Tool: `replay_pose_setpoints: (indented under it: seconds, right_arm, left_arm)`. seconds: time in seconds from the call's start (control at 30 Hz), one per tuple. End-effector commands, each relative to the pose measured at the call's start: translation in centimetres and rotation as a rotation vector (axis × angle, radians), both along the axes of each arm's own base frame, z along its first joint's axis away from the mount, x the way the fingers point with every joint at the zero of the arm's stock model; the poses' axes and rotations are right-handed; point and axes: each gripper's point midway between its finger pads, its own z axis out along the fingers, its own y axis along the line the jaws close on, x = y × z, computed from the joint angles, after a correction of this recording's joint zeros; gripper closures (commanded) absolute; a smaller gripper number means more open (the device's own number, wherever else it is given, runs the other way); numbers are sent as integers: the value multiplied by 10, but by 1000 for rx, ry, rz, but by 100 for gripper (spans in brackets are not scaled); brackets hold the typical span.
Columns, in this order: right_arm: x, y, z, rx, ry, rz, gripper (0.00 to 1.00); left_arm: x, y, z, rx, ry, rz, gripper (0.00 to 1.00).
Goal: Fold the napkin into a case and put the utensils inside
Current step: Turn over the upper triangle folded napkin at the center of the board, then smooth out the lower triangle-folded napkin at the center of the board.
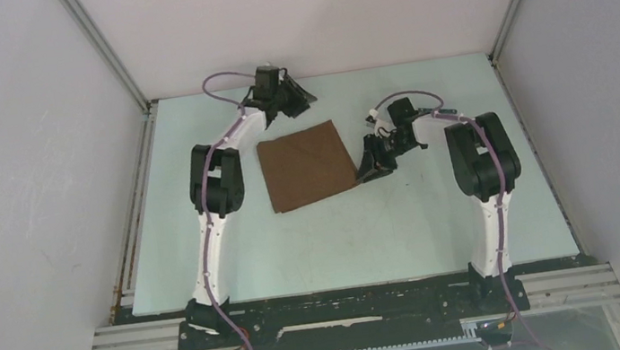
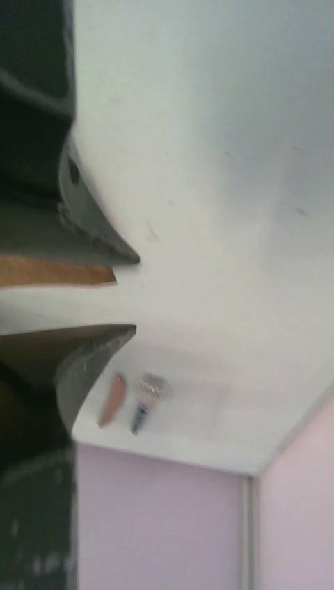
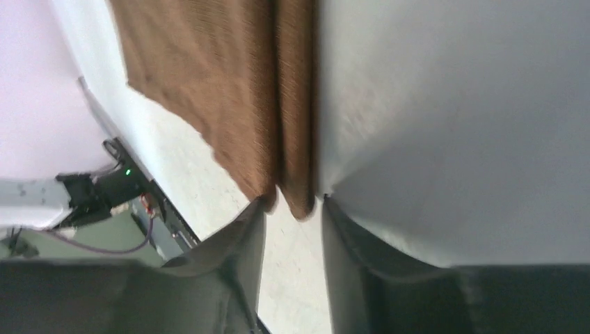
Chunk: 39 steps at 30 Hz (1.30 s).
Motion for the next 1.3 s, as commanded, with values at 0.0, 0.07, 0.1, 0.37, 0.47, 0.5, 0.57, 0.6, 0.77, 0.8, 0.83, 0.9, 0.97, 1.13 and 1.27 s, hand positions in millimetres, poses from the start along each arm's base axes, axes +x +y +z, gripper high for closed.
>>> replay_pose_setpoints:
  seconds: [0.0,0.07,0.1,0.37,0.47,0.5,0.57,0.6,0.77,0.8,0.83,0.9,0.97,1.13,1.27]
  right_arm:
    - [-7,-51,19,-291,5,-105,46]
    - [-2,-53,35,-295,-48,-130,37]
    - [-1,-51,41,-284,-68,-139,34]
    - [-5,-3,38,-298,-109,-150,40]
    - [-7,16,36,-280,-121,-132,51]
    - [-7,18,35,-285,-120,-133,57]
    - [-10,19,28,-303,-110,-127,59]
    - [-12,18,25,-309,-100,-123,59]
    - [-17,15,11,-335,-66,-106,56]
    - [-17,14,11,-338,-68,-105,56]
    - [-18,12,11,-344,-68,-104,55]
    - [-17,9,13,-353,-78,-106,52]
    - [-17,7,15,-348,-77,-106,52]
    - [-14,6,15,-326,-72,-108,52]
    - [-12,8,14,-309,-73,-102,58]
  left_arm:
    - [23,20,114,70,-255,-2,50]
    - [-1,32,135,126,-228,-27,44]
    - [-16,40,144,154,-208,-36,42]
    - [-165,87,118,244,-24,-123,34]
    - [-210,97,96,256,18,-171,34]
    - [-224,102,87,271,32,-175,34]
    - [-248,112,70,294,56,-181,34]
    - [-257,115,64,298,66,-181,34]
    - [-289,125,19,296,141,-164,34]
    - [-292,124,14,288,151,-162,34]
    - [-294,122,11,272,157,-162,35]
    - [-295,121,7,259,164,-161,35]
    - [-295,120,4,262,169,-165,34]
    - [-294,120,-6,266,196,-171,33]
    - [-294,119,-9,258,200,-162,34]
